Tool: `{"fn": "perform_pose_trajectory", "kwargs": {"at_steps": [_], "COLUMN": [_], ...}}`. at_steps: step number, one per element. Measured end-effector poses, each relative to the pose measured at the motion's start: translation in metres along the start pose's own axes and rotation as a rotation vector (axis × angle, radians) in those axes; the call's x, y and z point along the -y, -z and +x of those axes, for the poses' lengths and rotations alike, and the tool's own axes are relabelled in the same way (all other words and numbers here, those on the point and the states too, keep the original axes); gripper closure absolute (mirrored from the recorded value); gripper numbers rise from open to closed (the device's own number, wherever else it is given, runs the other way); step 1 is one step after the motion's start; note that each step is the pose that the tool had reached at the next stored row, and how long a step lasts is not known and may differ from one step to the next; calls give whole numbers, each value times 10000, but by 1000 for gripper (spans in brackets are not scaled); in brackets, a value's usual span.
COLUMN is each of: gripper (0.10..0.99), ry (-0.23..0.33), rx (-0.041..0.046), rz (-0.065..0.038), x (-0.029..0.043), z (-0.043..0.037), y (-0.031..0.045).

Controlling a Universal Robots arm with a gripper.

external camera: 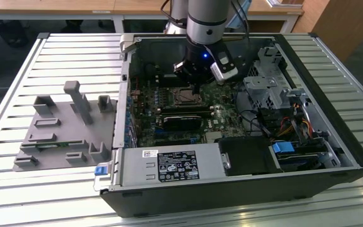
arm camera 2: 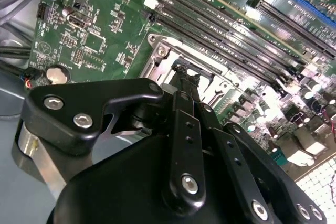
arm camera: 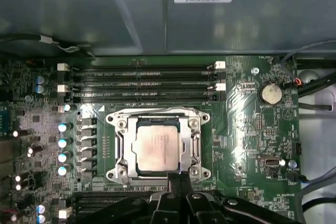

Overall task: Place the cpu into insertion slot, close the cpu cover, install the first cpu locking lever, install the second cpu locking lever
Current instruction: 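Install the second cpu locking lever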

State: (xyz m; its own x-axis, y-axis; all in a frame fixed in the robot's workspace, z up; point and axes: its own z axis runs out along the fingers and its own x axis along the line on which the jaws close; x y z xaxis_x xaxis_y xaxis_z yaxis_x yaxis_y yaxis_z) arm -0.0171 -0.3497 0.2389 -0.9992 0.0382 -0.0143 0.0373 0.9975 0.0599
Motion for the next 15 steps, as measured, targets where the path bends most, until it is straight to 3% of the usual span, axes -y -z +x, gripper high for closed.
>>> {"fn": "perform_pose_trajectory", "kwargs": {"at_steps": [4,15], "gripper": [980,980], "ry": [-4,-5], "rx": [-10,-12], "rz": [-275,-293], "x": [37,150], "z": [-1,-1], "y": [-4,-9]}}
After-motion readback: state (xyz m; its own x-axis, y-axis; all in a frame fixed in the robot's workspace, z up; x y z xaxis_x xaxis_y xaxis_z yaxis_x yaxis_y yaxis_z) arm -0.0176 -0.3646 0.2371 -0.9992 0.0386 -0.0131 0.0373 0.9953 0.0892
